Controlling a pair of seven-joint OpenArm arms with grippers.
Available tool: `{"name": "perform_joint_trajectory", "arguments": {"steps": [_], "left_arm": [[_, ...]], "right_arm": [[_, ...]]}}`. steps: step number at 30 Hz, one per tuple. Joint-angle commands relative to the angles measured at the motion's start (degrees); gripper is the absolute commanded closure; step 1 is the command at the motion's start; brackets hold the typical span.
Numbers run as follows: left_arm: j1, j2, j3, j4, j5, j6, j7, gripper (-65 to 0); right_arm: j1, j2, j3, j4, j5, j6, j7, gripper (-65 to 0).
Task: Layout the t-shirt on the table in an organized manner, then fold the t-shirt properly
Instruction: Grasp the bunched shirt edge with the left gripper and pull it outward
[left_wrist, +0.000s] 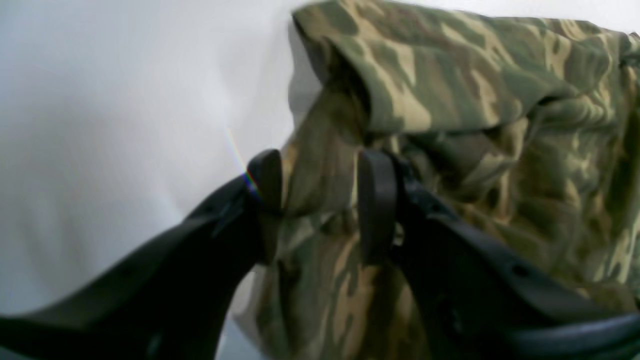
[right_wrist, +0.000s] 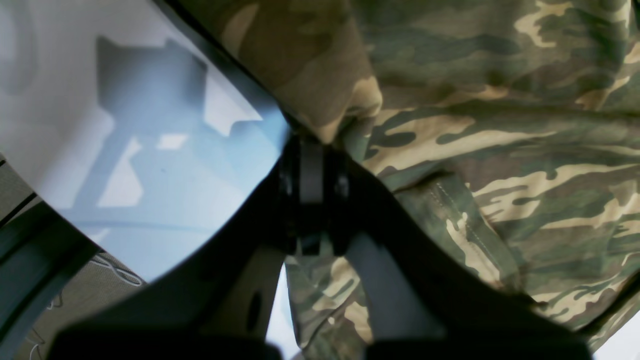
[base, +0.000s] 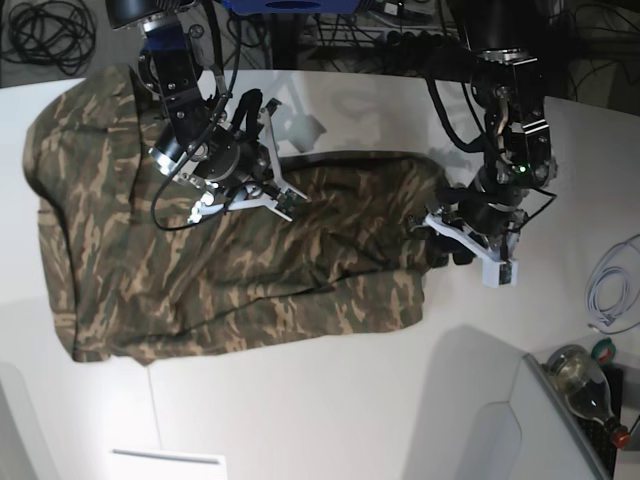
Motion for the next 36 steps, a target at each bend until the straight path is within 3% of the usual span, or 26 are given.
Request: {"name": "perform_joint_trajectory", "arguments": {"steps": [1,6,13,14,18,20,30,31,33,36], "left_arm": [[0.2,-0.3,0.0,2.7,-0.8,-0.2,-1.4,-24.5],[3.0,-3.6,0.6,8.0,-0.6,-0.2,-1.5,-24.4],[2.5,-5.7,0.0,2.6,-1.1,-0.4,-1.7,-25.2],[2.5,-5.9,0.0,1.5,-1.1,-0.4,-1.7,-26.7],[1.7,-5.9,0.0,-1.9,-1.1,-0.4,-1.7,-48.5],[1.3,-5.9,0.0,-3.2,-1.2,-0.4,-1.7,-54.6],[-3.7,-4.5,1.9,-9.2,-1.2,-0.4,-1.6,-54.3],[-4.7,-4.4,2.7,-11.3,-1.2,-0.4,-1.6,-51.8],[-6.4,-4.3,4.6,-14.4,-1.2,-0.4,-1.6,-39.3],[-6.7,-4.0,6.3,-12.5,-1.2,-0.4,-1.3,-4.6]], "right_arm": [[0.7,-0.3,0.0,1.0,0.2,-0.4,0.7,-0.2],[0.7,-0.3,-0.1,1.0,0.2,-0.4,0.7,-0.2],[0.8,-0.3,-0.2,1.0,0.2,-0.4,0.7,-0.2],[0.8,-0.4,-0.2,1.0,0.2,-0.4,0.7,-0.2],[0.7,-0.3,-0.2,0.9,0.2,-0.4,0.7,-0.2],[0.7,-0.3,-0.2,0.9,0.2,-0.4,0.7,-0.2],[0.5,-0.3,-0.2,0.9,0.2,-0.2,0.7,-0.2],[0.5,-0.3,-0.2,0.9,0.2,-0.2,0.7,-0.2],[0.5,-0.3,-0.2,0.9,0.2,-0.2,0.7,-0.2],[0.6,-0.3,-0.2,0.9,0.2,-0.2,0.7,-0.2]]}}
